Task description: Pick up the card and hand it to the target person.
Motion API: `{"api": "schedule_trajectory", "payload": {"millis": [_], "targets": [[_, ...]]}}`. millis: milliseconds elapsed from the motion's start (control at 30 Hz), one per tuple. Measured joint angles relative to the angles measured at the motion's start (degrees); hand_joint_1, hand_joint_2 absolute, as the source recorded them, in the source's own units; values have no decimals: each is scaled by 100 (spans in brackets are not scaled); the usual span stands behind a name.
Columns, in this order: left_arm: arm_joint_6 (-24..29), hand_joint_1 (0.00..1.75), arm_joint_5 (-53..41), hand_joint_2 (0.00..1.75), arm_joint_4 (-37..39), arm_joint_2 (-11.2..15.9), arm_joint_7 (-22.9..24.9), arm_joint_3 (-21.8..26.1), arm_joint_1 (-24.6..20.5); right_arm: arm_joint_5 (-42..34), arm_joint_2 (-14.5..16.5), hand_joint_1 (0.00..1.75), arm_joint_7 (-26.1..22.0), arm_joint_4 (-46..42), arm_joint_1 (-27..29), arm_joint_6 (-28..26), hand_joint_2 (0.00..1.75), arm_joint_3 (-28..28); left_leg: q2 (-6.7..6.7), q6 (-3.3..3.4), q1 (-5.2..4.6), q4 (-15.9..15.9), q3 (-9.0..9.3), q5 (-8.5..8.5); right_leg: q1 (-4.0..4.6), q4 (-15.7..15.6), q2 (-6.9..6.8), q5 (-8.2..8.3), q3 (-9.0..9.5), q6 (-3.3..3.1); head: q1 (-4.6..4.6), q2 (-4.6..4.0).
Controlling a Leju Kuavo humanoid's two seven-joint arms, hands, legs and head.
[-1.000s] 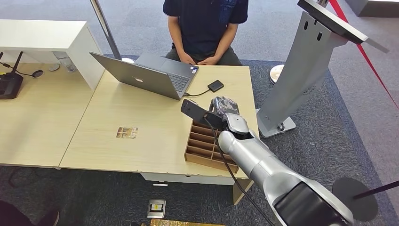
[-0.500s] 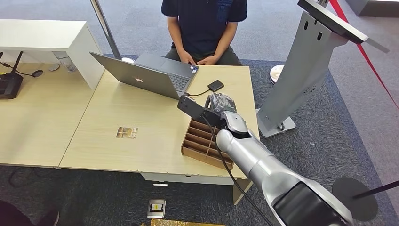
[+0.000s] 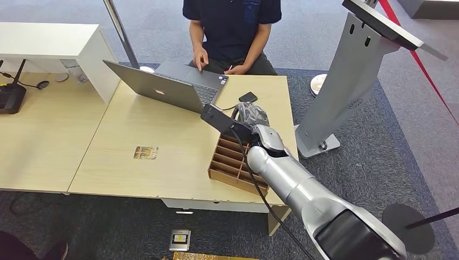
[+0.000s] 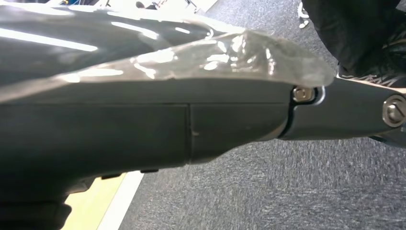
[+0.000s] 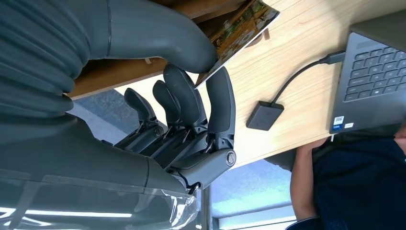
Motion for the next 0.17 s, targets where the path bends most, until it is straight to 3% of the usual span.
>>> {"api": "schedule_trajectory", "payload": {"millis": [167], "targets": [[8,0,28,0,0,0,-7,0,1,-274,-2,146,-99,-141,4,-2,175,-60,0,0,0,0,0,0,0,0,0,0,0,0,0,0]]}}
